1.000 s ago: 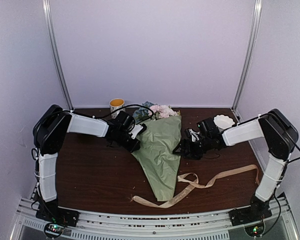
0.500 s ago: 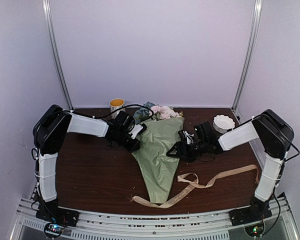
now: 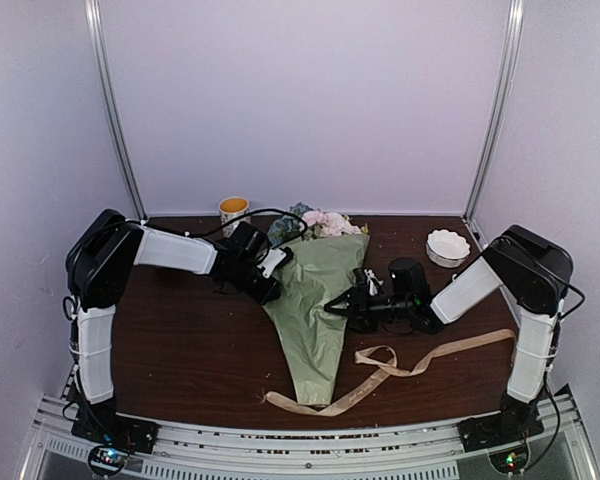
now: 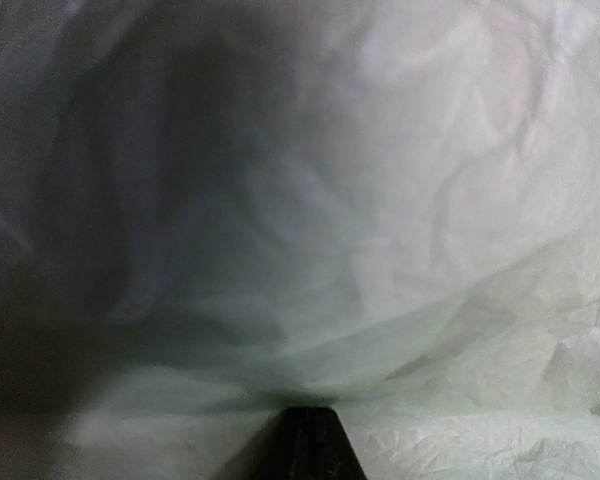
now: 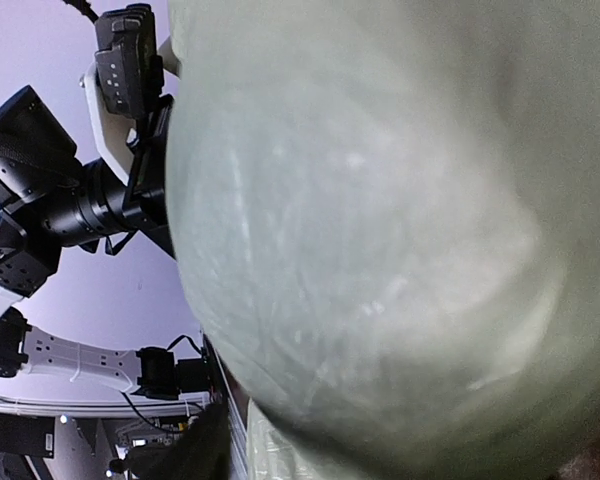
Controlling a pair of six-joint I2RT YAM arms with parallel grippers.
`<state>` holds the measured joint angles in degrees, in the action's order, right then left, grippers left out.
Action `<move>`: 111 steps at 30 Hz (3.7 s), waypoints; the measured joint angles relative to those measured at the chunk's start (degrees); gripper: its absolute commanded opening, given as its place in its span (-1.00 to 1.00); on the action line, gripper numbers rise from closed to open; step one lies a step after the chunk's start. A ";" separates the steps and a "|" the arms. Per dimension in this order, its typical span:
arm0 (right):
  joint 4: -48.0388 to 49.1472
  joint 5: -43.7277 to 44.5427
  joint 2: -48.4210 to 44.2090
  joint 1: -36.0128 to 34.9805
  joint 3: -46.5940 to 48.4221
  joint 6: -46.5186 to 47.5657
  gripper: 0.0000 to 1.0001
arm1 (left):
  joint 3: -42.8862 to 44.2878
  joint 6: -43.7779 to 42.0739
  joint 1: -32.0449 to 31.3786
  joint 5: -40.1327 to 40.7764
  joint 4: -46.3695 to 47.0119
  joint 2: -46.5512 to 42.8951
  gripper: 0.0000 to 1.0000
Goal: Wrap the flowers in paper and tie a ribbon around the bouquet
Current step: Pick up the folded bouquet from the center of the board, then pick up the left side of the ribbon at the center of the board, then place the folded bouquet on the ribbon.
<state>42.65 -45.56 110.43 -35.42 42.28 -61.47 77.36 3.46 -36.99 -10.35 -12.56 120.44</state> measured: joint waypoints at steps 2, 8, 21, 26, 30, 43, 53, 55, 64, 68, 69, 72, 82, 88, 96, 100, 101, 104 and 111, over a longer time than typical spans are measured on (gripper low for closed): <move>1.18 0.79 0.50 0.02 0.00 -1.46 -0.49 | 0.00 0.00 0.04 0.00 0.11 0.00 -0.88; -1.18 3.08 0.52 -0.15 0.46 -0.90 -1.00 | -0.46 0.02 0.42 -0.87 0.83 -0.09 -0.88; -13.57 5.90 -1.40 -0.35 2.97 4.98 -1.00 | -9.14 -2.56 0.44 -2.86 -1.22 -11.02 -0.23; -19.45 6.86 -2.21 -0.59 5.16 8.26 -1.00 | -15.32 -3.32 -4.33 -2.73 -3.19 -25.53 -0.21; -21.29 7.23 -2.45 -0.61 5.38 9.94 -1.00 | -19.93 -4.46 -15.93 -1.46 -5.95 -33.20 -0.20; -27.58 10.16 -2.93 -1.88 7.93 14.19 -1.00 | -19.41 -18.73 -34.69 2.43 -15.50 -22.62 -0.11; -32.39 12.66 -4.33 -2.71 9.40 16.24 -1.00 | -14.05 -25.73 -39.26 2.75 -16.92 -15.52 -0.17; -33.38 13.03 -4.42 -2.82 9.92 16.76 -1.00 | -13.86 -26.27 -39.17 2.82 -17.70 -15.19 -0.26; -35.82 14.10 -5.20 -2.89 10.40 18.29 -1.00 | -11.13 -25.62 -39.12 6.16 -19.85 -13.29 -0.79; -37.00 14.27 -5.38 -2.97 11.06 19.15 -1.00 | -11.10 -24.70 -39.15 7.56 -20.52 -13.31 -1.00; -37.29 14.32 -5.44 -2.99 11.17 19.32 -1.00 | -11.06 -24.46 -39.15 7.80 -20.55 -13.33 -1.00; -38.62 14.36 -5.99 -2.99 11.72 19.61 -1.00 | -11.26 -22.99 -39.12 8.90 -20.57 -13.62 -1.00; -41.03 13.31 -7.26 -2.99 14.03 19.02 -1.00 | -14.97 -14.23 -37.20 7.67 -25.51 -16.87 -1.00; -42.64 12.33 -7.45 -2.99 15.47 18.32 -1.00 | -13.81 -11.45 -35.60 5.75 -26.88 -16.04 -1.00; -44.06 11.76 -7.80 -2.99 17.27 17.90 -1.00 | -12.41 -10.86 -32.20 3.74 -29.53 -14.99 -1.00; -45.59 11.76 -7.82 -2.99 17.92 17.86 -1.00 | -11.47 -9.90 -28.30 3.76 -31.17 -14.43 -1.00; -46.01 11.78 -7.85 -2.99 18.18 17.94 -1.00 | -11.23 -9.53 -27.56 3.82 -31.50 -14.27 -1.00; -46.18 11.80 -8.11 -2.99 18.25 18.05 -1.00 | -11.06 -8.07 -25.07 4.44 -32.17 -14.14 -1.00; -46.07 11.89 -8.11 -2.99 18.21 18.05 -1.00 | -11.10 -1.57 -14.05 6.64 -30.12 -14.29 -1.00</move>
<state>-3.42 -33.67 102.32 -38.41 60.49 -43.42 66.26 1.89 -51.05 -3.70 -42.68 106.15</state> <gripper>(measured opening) 0.007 0.006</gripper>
